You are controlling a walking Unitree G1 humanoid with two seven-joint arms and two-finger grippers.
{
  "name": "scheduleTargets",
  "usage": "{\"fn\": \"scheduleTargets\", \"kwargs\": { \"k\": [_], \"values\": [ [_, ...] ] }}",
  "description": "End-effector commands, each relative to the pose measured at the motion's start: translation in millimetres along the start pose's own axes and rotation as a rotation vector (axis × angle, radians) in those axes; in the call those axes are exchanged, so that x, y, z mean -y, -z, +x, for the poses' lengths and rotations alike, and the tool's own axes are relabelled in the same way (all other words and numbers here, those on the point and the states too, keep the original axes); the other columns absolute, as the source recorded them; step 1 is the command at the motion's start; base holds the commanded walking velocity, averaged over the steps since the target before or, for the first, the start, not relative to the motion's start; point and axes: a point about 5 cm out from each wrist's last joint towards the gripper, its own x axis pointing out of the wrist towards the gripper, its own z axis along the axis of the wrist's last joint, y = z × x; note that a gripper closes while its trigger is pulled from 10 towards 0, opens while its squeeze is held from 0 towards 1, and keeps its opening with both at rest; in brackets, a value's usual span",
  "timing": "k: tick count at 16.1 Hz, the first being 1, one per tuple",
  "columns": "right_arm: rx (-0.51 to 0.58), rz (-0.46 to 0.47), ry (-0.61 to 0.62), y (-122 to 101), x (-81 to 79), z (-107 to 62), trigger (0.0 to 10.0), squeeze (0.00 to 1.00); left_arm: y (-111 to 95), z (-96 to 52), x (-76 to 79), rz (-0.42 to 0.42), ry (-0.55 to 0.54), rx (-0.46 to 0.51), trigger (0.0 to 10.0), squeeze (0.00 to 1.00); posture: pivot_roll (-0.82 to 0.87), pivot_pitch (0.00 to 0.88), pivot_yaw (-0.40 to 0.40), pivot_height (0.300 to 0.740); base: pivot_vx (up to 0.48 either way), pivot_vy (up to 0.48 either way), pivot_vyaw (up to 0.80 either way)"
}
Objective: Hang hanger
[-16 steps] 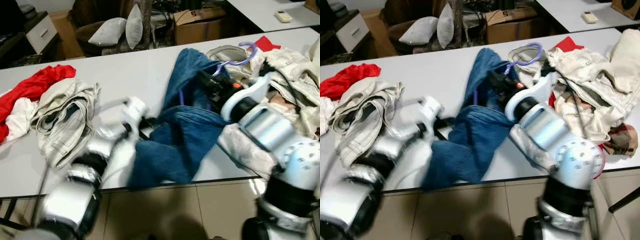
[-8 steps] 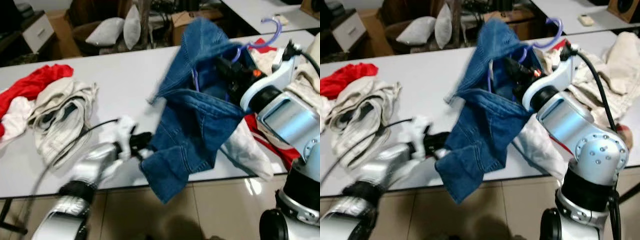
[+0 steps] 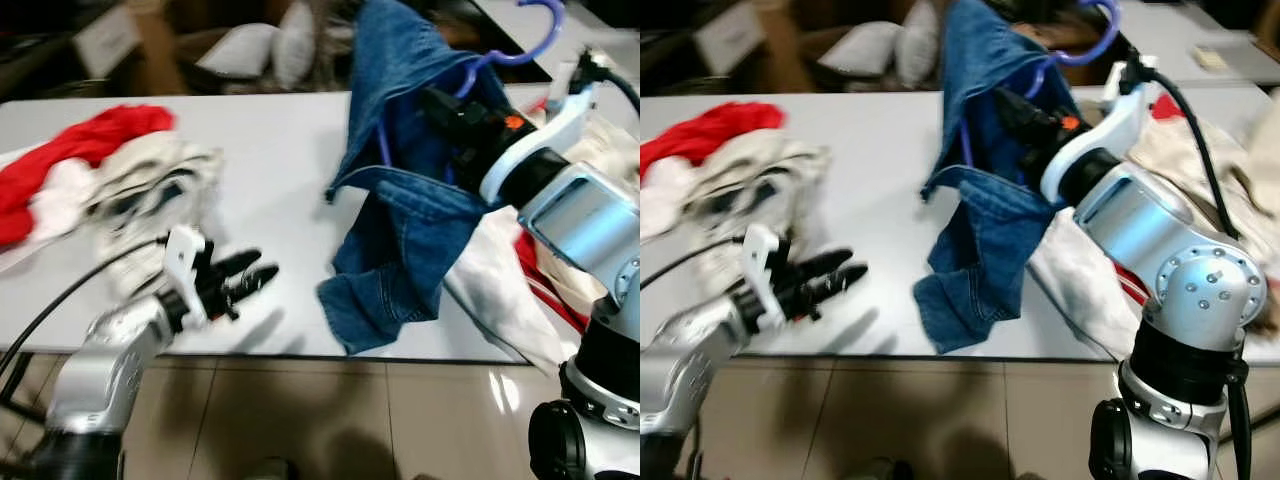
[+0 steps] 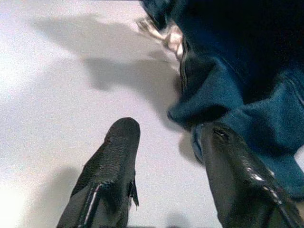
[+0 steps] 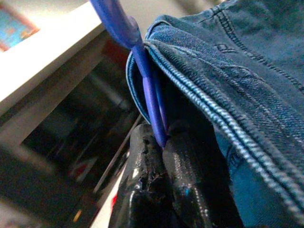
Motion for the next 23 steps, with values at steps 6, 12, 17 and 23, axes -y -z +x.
{"fn": "scheduleTargets", "kwargs": {
  "k": [6, 12, 17, 23],
  "values": [
    [0.038, -0.116, -0.246, -27, -39.7, -25.8, 10.0, 0.00, -1, -4.5, 52.3, -0.058, 0.013, -0.010, 10.0, 0.00, -0.06, 0.000, 0.038, 0.740, 0.000, 0.000, 0.80],
    [-0.024, -0.121, -0.297, -25, -46.6, -29.4, 10.0, 0.00, 2, -3.2, 60.5, -0.067, -0.013, -0.054, 10.0, 0.00, -0.06, 0.000, 0.035, 0.740, 0.000, 0.000, 0.80],
    [-0.072, -0.061, -0.303, -15, -48.0, -28.4, 10.0, 0.00, 11, -2.5, 61.9, -0.048, -0.054, -0.108, 10.0, 0.00, -0.05, 0.000, 0.034, 0.740, 0.000, 0.000, 0.80],
    [-0.122, -0.040, -0.261, 4, -47.0, -24.7, 10.0, 0.00, 13, -3.3, 64.3, -0.026, -0.053, -0.129, 10.0, 0.00, -0.05, 0.000, 0.020, 0.740, 0.000, 0.000, 0.80]
  ]
}}
